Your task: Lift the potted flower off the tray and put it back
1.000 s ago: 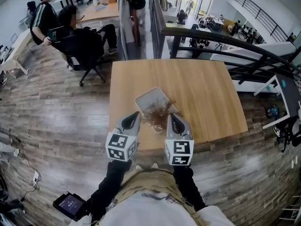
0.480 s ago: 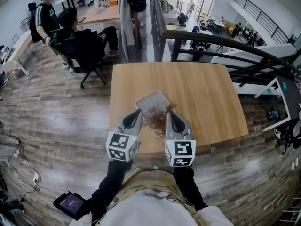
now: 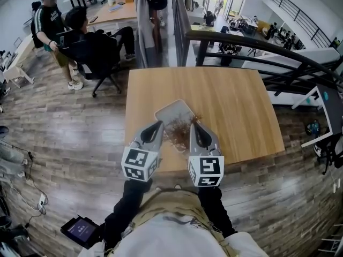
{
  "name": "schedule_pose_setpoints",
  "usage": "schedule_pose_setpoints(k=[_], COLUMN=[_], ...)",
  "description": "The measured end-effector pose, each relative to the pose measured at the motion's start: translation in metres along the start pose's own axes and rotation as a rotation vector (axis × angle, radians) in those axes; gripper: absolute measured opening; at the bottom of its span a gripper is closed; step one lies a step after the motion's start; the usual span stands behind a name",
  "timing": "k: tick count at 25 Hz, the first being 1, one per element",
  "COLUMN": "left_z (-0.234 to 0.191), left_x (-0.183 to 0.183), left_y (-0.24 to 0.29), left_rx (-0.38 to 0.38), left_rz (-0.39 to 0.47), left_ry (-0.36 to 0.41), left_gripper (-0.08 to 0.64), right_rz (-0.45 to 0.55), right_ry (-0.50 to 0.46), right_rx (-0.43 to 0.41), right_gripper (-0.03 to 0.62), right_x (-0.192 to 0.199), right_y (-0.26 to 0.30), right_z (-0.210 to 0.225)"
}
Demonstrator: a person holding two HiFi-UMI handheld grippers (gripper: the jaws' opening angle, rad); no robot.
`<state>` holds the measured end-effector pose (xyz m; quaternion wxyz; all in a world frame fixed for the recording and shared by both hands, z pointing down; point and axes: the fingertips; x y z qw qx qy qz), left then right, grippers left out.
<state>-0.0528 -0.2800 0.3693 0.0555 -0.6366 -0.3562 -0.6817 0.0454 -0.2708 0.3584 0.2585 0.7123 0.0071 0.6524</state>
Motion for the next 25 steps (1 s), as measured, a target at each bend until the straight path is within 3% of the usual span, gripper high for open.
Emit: schedule_pose_setpoints(k=[25], left_z=[-0.011], left_x=[0.011], left_y=[-0.003], left_rx=[-0.009], left_rz=[-0.007], left_ry=[-0.021], left_gripper=[0.002], right_rz=[-0.009], right_ry=[-0.007], right_rx=[-0.016], right_gripper=[0.004], right_x=[0.008], right_y=[0.008], right_z=[-0.01])
Point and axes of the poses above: the fingertips, and each gripper's own axes: y forward along the fingers, z to its right, x out of its underside, and after that the axes turned 14 degrees about -z, right-handed
